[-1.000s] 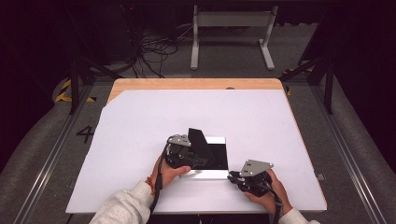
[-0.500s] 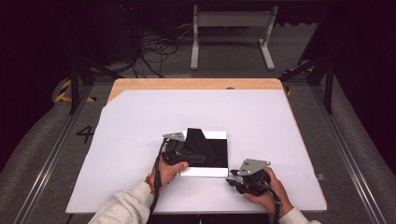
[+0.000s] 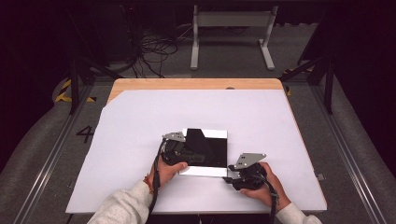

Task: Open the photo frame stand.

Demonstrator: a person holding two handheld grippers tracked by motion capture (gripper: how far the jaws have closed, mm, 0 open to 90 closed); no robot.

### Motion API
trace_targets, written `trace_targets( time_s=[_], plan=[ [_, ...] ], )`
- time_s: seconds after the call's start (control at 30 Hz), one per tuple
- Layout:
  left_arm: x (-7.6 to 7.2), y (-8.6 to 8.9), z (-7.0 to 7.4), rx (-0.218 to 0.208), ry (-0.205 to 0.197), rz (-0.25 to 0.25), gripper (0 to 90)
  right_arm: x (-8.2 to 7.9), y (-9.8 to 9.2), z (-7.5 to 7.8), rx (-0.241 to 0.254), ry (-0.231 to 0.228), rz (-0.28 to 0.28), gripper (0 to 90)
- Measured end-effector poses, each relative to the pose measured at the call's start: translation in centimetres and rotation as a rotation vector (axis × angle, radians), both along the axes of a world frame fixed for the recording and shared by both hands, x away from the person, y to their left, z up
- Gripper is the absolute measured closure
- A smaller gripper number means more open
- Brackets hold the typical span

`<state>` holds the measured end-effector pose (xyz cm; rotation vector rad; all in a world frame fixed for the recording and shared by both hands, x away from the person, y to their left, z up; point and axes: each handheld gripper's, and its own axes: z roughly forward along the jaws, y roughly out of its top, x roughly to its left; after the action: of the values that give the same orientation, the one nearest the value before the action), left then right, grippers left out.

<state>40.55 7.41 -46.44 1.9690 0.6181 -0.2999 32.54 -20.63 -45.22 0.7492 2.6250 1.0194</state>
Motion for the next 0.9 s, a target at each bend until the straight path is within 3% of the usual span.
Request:
trace_targets(
  time_s=[0.2, 0.37, 0.43, 0.53, 0.8, 0.9],
  plan=[
    [0.1, 0.2, -0.2, 0.013, 0.005, 0.003, 81.8, 0.5, 0.6, 0.1, 0.004, 0.023, 0.03, 42.8],
    [0.2, 0.5, -0.3, -0.026, 0.021, 0.004, 83.9, 0.8, 0.5, 0.3, 0.015, 0.055, 0.05, 37.6],
    [0.1, 0.7, -0.1, -0.046, 0.016, 0.001, 85.8, 0.8, 0.6, 0.2, -0.004, 0.066, 0.045, 35.4],
    [-0.1, 0.7, 0.2, -0.042, 0.001, -0.002, 87.1, 0.8, 0.8, 0.2, -0.009, 0.064, 0.042, 35.2],
    [-0.1, 0.8, 0.0, -0.038, 0.007, 0.014, 86.4, 1.0, 1.4, 0.2, -0.038, 0.044, 0.052, 34.5],
    [0.0, 0.9, -0.1, -0.054, 0.017, 0.008, 86.6, 1.0, 1.4, 0.1, -0.037, 0.034, 0.058, 34.5]
  ],
)
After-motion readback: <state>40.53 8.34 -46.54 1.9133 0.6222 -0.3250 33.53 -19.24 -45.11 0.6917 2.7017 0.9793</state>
